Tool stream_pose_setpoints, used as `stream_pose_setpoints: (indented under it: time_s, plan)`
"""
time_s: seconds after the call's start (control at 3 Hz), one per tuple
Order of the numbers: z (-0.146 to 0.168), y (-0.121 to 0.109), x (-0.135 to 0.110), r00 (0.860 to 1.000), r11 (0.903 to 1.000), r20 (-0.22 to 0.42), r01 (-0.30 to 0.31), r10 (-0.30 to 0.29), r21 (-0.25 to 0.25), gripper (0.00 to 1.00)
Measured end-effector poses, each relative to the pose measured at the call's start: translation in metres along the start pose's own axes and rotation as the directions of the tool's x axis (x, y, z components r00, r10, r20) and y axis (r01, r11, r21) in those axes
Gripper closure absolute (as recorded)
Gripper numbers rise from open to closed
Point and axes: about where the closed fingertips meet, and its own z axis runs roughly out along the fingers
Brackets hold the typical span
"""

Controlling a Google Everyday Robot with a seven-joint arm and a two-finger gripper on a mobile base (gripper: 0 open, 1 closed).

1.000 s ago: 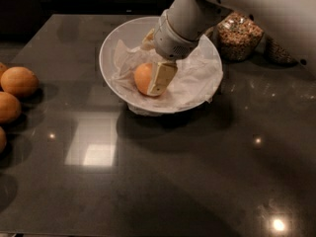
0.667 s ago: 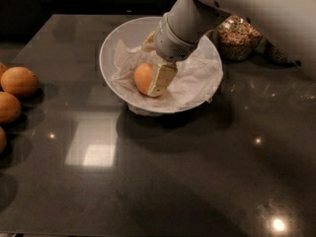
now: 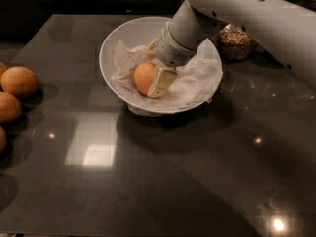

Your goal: Pick orange from white bowl

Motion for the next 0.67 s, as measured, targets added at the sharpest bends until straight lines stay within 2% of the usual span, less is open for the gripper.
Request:
stream_pose_setpoints:
  time_s: [0.67]
  plan:
    - [0.0173,0.0003,0.0060,1.000,0.9996,0.010,-0.015,0.015,-0.024,0.37]
